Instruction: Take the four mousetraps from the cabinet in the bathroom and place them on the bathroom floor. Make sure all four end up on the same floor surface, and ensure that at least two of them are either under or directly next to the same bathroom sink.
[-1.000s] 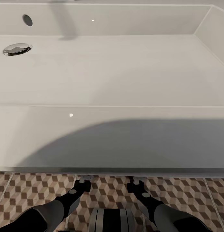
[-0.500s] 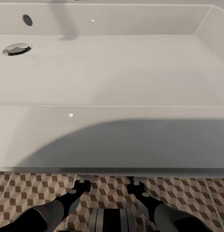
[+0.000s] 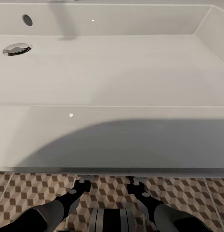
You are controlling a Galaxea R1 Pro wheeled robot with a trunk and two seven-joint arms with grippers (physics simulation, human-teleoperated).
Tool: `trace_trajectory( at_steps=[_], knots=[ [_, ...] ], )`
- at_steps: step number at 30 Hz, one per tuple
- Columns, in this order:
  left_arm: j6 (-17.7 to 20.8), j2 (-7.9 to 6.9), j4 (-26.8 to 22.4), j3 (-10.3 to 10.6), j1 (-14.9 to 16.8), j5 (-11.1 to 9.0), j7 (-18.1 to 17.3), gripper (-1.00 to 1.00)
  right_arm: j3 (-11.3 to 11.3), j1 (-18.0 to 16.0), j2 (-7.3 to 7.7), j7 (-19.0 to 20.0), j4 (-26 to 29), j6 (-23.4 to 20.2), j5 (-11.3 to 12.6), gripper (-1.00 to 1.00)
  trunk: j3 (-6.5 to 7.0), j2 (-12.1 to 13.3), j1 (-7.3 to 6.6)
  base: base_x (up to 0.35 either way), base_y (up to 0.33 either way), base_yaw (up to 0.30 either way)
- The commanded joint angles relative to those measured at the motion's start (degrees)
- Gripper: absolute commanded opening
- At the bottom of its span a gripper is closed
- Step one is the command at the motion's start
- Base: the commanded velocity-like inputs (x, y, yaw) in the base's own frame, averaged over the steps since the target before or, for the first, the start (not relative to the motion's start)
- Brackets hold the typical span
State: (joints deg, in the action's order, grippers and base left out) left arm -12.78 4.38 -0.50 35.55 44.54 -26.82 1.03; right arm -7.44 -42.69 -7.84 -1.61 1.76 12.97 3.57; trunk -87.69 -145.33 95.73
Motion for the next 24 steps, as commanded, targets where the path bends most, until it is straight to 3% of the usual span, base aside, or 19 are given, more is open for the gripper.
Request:
trace_trajectory(
  at_steps=[1,24],
  knots=[
    [-0.33,0.02,0.06,0.49,0.02,-0.38,0.11,-1.00,-0.47,-0.03,-0.03,-0.15,-0.04,0.37,0.39,-1.00,-0.03,-0.01,-0.01,0.000,0.000,0.000],
    [-1.66,-0.31,-0.08,0.49,0.02,-0.34,0.11,-1.00,-0.55,-0.03,-0.15,-0.15,0.09,2.30,0.38,-1.00,-0.03,-0.01,-0.01,0.000,0.000,0.000]
  ],
)
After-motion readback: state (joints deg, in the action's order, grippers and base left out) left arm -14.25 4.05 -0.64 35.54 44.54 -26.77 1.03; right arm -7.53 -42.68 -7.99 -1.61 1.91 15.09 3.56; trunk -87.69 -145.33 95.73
